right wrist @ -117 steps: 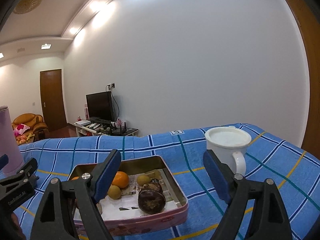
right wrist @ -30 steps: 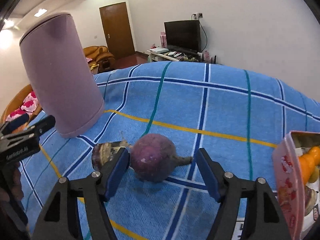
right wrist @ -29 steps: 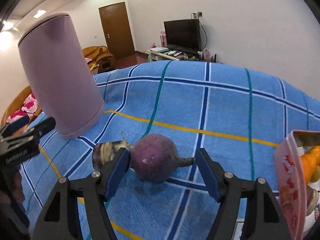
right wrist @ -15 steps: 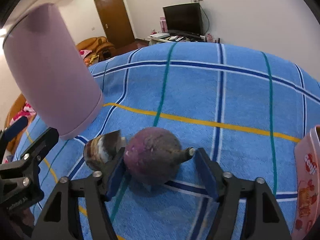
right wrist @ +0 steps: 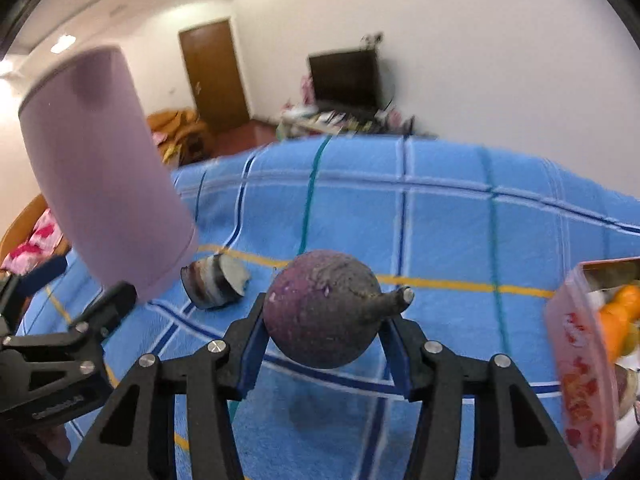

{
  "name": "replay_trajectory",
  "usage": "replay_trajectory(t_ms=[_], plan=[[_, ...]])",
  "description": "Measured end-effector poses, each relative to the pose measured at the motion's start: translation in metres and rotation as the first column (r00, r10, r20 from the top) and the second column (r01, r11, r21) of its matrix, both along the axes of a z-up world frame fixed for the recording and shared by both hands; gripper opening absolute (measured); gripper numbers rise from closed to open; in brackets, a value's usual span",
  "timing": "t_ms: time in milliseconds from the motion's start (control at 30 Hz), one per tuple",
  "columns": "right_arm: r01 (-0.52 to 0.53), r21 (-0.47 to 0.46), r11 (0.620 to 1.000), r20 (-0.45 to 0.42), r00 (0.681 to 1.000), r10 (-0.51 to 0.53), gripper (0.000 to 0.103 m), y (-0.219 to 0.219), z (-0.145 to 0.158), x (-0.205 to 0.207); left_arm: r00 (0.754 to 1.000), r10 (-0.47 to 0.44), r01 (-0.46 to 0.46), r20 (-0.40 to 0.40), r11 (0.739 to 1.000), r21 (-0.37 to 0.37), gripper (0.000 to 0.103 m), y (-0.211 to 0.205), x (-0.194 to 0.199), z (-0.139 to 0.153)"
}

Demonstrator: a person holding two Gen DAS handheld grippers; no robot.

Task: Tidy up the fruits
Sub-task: 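Grasp the purple root with the right tool while the left grasps the sugarcane piece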

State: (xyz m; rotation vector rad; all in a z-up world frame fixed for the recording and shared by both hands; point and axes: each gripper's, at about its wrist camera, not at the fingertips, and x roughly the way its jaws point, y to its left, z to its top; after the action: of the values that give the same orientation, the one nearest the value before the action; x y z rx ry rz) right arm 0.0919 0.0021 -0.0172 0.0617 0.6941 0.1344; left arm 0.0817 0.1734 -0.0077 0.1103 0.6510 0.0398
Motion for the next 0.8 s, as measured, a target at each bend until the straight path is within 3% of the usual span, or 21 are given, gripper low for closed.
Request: replay_trajectory(t_ms=[233,367,467,600,800], plan=[[0.071,-0.017,0.997,0.101,0.992,-0.069,0.054,-0.01,0.015,-0.019,0.997,-0.082,0.082,0.016,0.996,-0.035,0.103,-0.013,0.006,-0.004],[0.074,0.001,0.997,0.099,0.992,-0.074,0.054,-0.015,0.016,-0.018,0.992,-0.123,0.119,-0.035,0.987,-0.105,0.102,-0.023,0.02,-0.004],[0.082,0.023,0.996,0.077,0.994,-0.083,0.054,-0.02,0.013,-0.015,0.989,-0.131,0.129,-0.061,0.991,-0.043,0.1,-0.039,0.032,-0.003],[0.092,0.067,0.994,0.041,0.995,-0.095,0.054,-0.028,0.008,-0.007,0.988,-0.076,0.082,-0.134,0.996,0.036,0.091,-0.058,0.058,-0.015],[0.145,0.062,0.988,0.045,0.988,-0.147,0.054,-0.039,0.006,0.0,0.971,0.041,-0.059,-0.236,0.996,-0.071,0.081,-0.051,0.081,-0.033]])
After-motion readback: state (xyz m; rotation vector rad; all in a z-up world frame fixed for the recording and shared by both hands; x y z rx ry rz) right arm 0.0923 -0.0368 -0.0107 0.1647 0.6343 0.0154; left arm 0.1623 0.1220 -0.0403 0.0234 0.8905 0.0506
